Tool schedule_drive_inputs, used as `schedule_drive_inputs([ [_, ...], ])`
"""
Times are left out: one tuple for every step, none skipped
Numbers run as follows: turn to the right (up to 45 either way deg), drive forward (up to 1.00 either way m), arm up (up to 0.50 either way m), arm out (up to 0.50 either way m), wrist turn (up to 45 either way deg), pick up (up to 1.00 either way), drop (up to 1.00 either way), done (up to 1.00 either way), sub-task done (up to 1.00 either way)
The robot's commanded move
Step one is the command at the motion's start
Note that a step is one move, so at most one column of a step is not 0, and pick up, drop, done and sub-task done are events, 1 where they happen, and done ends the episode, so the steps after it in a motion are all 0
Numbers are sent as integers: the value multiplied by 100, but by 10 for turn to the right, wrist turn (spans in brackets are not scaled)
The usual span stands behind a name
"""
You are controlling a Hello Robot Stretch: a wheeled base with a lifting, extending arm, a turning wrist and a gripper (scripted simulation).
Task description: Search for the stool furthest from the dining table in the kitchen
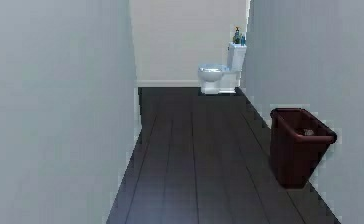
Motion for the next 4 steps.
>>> schedule_drive_inputs([
  [0,100,0,0,0,0,0,0,0],
  [0,100,0,0,0,0,0,0,0],
  [30,0,0,0,0,0,0,0,0],
  [0,70,0,0,0,0,0,0,0],
])
